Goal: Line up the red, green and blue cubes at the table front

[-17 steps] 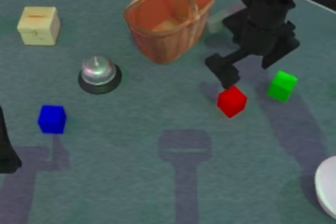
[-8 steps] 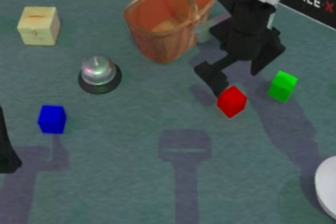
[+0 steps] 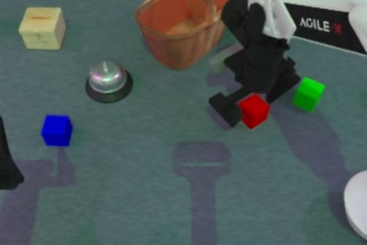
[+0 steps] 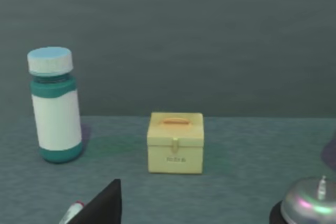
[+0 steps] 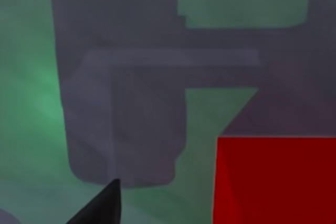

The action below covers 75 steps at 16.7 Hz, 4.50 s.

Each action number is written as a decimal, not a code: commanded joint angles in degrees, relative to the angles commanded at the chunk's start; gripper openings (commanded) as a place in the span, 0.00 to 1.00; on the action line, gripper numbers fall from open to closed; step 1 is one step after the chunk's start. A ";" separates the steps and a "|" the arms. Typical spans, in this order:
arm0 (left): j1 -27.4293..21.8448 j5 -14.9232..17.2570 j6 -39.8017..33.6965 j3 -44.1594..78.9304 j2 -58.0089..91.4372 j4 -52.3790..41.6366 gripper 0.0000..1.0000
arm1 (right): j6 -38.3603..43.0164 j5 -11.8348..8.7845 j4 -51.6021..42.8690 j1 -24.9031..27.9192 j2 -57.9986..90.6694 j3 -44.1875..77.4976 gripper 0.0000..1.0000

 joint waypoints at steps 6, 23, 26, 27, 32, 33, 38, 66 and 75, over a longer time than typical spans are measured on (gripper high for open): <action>0.00 0.00 0.00 0.00 0.00 0.00 1.00 | 0.06 0.01 2.90 0.06 1.18 -2.23 1.00; 0.00 0.00 0.00 0.00 0.00 0.00 1.00 | 0.06 0.01 2.90 0.06 1.18 -2.23 0.00; 0.00 0.00 0.00 0.00 0.00 0.00 1.00 | 0.06 0.01 2.90 0.06 1.18 -2.23 0.00; 0.00 0.00 0.00 0.00 0.00 0.00 1.00 | 0.06 0.01 2.90 0.06 1.18 -2.23 0.00; 0.00 0.00 0.00 0.00 0.00 0.00 1.00 | 0.24 -0.28 -1.98 0.15 -1.70 1.65 0.00; 0.00 0.00 0.00 0.00 0.00 0.00 1.00 | 0.26 -0.28 -4.46 0.19 -2.25 3.10 0.00; 0.00 0.00 0.00 0.00 0.00 0.00 1.00 | 0.19 -0.31 -10.88 0.44 -4.42 7.69 0.00; 0.00 0.00 0.00 0.00 0.00 0.00 1.00 | 68.10 1.23 -12.11 33.26 -9.81 2.93 0.00; 0.00 0.00 0.00 0.00 0.00 0.00 1.00 | 68.77 1.22 -7.81 33.42 -8.70 -0.37 0.00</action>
